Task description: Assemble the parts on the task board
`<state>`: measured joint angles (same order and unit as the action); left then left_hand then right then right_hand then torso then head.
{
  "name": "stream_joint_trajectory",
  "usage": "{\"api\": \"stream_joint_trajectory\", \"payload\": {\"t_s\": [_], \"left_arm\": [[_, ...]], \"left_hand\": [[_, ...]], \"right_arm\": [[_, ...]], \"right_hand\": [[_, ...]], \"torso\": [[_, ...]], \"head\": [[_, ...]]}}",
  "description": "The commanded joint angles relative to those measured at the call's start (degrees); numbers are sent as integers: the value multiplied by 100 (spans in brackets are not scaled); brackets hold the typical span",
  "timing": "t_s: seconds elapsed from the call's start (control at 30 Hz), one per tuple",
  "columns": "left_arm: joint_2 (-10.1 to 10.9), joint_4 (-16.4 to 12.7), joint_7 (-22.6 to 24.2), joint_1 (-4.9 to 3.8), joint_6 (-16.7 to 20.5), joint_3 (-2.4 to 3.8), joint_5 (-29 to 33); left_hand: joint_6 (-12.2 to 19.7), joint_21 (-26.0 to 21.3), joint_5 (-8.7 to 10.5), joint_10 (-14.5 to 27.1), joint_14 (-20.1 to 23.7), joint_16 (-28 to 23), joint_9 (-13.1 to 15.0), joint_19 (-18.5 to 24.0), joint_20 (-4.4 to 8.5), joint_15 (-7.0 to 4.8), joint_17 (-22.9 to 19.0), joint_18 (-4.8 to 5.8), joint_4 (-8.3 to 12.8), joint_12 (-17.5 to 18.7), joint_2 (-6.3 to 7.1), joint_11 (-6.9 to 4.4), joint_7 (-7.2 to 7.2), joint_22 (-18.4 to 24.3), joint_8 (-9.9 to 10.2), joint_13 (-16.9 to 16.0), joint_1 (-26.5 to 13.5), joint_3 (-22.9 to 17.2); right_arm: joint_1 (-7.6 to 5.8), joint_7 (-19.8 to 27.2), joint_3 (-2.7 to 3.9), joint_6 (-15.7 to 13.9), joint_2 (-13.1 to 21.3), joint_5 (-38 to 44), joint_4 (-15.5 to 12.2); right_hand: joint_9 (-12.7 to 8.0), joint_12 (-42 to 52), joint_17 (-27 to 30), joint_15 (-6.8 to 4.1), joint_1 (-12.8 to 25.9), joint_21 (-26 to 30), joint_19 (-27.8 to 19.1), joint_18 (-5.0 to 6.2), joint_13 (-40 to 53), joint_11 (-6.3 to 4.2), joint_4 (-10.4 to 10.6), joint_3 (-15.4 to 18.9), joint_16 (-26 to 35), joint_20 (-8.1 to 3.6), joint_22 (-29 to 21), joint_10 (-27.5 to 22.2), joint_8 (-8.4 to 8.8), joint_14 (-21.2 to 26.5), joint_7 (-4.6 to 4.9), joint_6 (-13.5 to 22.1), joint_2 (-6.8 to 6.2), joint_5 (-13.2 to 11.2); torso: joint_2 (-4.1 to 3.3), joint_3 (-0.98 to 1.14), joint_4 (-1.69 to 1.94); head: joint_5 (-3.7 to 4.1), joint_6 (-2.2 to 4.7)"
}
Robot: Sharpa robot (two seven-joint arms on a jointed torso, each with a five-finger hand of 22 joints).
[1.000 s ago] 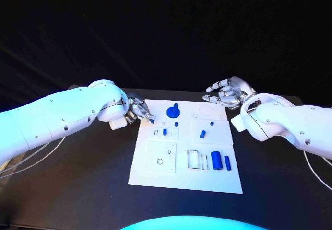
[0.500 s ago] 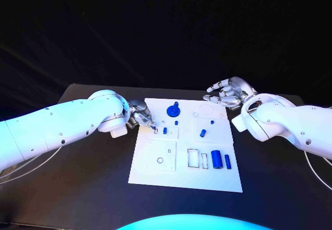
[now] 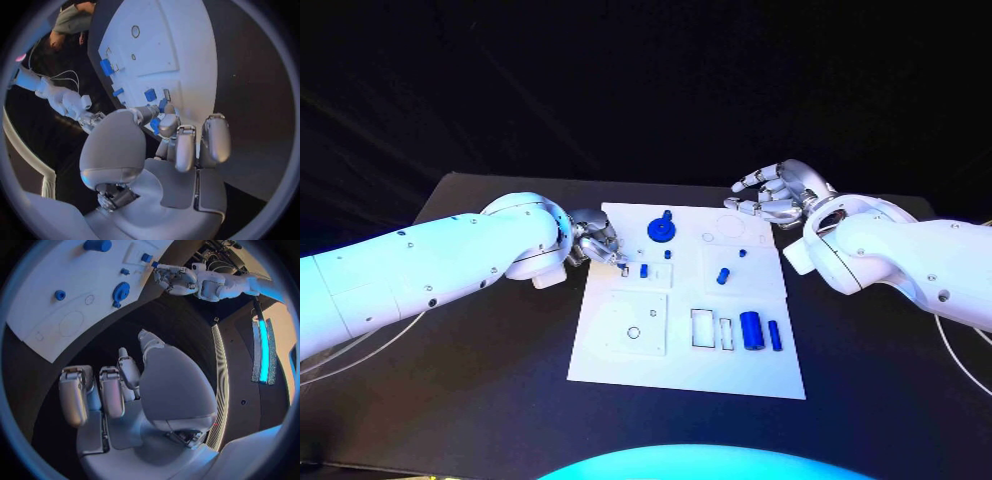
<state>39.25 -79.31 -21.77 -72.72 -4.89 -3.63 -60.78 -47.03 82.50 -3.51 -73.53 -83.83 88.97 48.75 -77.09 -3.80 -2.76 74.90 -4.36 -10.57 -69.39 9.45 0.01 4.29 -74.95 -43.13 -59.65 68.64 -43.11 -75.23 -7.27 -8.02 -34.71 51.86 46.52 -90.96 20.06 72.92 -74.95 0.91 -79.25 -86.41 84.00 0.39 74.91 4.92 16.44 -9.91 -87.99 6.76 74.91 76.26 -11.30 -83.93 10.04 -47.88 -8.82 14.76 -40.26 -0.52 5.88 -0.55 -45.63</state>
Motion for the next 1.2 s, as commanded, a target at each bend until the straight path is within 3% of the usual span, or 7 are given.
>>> {"api": "stream_joint_trajectory", "payload": {"t_s": [0.03,1.2], "left_arm": [[-18,-9,116,10,-36,-5,-109],[-91,12,-200,31,-85,-74,47]], "left_hand": [[-23,35,-8,-56,-575,37,9,-31,-3,-39,1392,69,868,-21,-46,-10,-14,-38,-17,-7,-10,-921],[-43,30,-13,-89,-581,47,8,-23,1,-44,1409,66,891,-44,-34,-15,-20,-27,-22,-39,-45,-960]], "right_arm": [[6,72,1,29,-1,52,-7],[9,72,1,19,2,55,-16]], "right_hand": [[-3,35,-1031,-41,64,8,436,51,37,-7,7,-39,35,-36,1307,20,-30,-475,-25,2,-7,-9],[-5,34,-1033,-50,79,10,438,51,23,-15,2,-57,37,-45,1306,30,-53,-477,-32,-2,-10,-9]], "torso": [[2,5,-4],[6,6,0]], "head": [[-3,-5],[-3,-57]]}}
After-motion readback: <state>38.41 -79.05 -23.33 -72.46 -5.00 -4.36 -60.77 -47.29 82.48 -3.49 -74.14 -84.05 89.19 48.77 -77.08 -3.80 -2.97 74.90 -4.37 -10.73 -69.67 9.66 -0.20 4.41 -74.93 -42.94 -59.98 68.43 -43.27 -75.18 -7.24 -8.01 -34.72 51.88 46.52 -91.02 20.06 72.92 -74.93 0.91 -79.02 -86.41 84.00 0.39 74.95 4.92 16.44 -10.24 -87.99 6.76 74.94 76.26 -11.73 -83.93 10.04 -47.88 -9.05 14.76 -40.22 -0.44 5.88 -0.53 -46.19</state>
